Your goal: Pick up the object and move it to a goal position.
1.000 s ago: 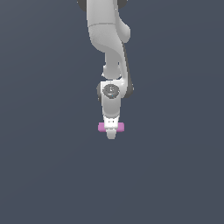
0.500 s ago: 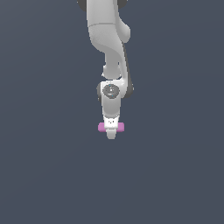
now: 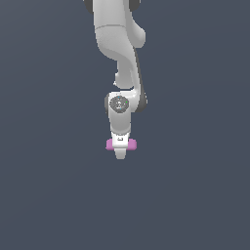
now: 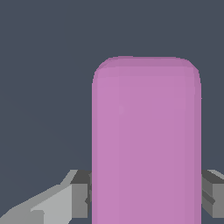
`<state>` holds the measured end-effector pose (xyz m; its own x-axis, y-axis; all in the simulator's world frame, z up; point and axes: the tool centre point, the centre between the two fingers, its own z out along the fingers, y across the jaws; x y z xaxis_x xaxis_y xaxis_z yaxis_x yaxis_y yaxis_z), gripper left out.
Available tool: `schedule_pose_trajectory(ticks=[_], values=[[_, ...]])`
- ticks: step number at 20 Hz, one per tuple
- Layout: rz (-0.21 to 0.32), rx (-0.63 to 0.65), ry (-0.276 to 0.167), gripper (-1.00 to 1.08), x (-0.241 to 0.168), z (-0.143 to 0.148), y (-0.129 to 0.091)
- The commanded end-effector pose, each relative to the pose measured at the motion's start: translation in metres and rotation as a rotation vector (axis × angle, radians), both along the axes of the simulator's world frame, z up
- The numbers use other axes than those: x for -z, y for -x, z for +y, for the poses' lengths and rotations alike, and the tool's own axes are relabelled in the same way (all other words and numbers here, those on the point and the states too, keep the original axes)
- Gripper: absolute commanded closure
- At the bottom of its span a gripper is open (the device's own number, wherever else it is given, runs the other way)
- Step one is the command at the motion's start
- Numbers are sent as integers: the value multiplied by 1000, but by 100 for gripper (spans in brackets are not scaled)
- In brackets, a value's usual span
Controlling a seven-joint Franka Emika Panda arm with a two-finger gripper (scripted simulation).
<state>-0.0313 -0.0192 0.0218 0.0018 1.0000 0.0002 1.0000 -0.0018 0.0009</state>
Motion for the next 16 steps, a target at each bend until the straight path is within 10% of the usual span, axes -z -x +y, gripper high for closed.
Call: schedule_pose_trajectory(ticks=[1,16], values=[[0,1,-1,108,-4,-8,-10],[0,1,-1,108,-30,-67,-92]])
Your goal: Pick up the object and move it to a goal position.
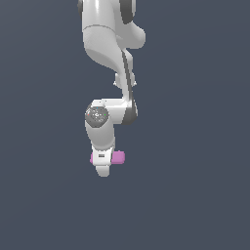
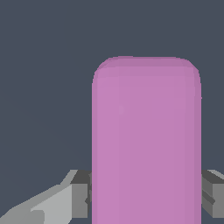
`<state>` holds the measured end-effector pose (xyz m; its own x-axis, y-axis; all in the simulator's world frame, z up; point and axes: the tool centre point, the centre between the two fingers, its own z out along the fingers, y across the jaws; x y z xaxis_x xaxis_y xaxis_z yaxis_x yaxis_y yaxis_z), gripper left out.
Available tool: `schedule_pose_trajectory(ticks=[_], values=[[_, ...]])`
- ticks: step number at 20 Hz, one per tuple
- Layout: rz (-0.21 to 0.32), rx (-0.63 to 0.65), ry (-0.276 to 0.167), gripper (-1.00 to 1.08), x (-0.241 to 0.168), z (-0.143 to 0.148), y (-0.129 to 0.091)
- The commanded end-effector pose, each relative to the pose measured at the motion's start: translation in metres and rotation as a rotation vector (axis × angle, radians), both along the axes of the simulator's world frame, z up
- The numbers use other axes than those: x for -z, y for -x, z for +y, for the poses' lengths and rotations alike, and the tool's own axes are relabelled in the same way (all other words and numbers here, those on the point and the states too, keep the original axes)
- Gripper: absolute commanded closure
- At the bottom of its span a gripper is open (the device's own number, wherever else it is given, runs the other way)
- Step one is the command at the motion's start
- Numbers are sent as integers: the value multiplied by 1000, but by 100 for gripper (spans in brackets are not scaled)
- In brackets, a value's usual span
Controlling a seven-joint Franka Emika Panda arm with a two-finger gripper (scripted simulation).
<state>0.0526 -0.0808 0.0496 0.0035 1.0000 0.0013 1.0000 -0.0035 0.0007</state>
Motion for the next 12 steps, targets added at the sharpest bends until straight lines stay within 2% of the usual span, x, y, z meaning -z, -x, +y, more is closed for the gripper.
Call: schedule_pose_trajectory(ticks=[1,12], values=[[0,0,0,108,-4,-9,-12],[1,-1,1,108,-13,-29,-42]])
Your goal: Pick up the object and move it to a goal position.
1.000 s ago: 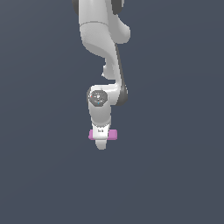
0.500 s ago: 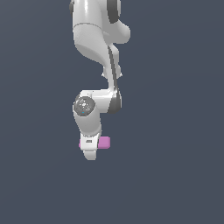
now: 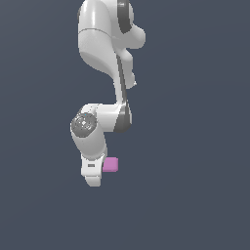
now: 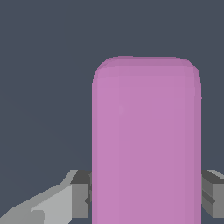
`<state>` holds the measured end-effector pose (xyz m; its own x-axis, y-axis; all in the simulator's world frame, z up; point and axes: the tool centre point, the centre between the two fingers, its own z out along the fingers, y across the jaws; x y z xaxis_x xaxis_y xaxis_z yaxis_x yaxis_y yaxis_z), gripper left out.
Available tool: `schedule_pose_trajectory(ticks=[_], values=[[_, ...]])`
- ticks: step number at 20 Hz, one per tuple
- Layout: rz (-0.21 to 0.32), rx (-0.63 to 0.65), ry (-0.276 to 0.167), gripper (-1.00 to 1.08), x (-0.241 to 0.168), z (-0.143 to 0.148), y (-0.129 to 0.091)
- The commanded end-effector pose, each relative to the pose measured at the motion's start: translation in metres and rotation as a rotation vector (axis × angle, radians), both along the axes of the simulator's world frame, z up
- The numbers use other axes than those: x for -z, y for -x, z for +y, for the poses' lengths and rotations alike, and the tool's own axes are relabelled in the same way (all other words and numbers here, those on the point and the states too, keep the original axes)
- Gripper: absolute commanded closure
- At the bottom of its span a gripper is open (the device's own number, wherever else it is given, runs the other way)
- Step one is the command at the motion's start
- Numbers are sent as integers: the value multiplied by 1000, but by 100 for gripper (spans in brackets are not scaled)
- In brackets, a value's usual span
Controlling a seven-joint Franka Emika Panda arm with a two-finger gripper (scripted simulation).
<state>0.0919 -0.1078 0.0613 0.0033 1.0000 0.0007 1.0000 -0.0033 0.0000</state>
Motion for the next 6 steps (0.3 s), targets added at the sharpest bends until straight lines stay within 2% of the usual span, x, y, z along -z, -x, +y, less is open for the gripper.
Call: schedule_pose_trajectory(ticks=[1,6], values=[[0,0,0,108,-1,-2,-4],[0,-1,1,108,-2,-4,-7]])
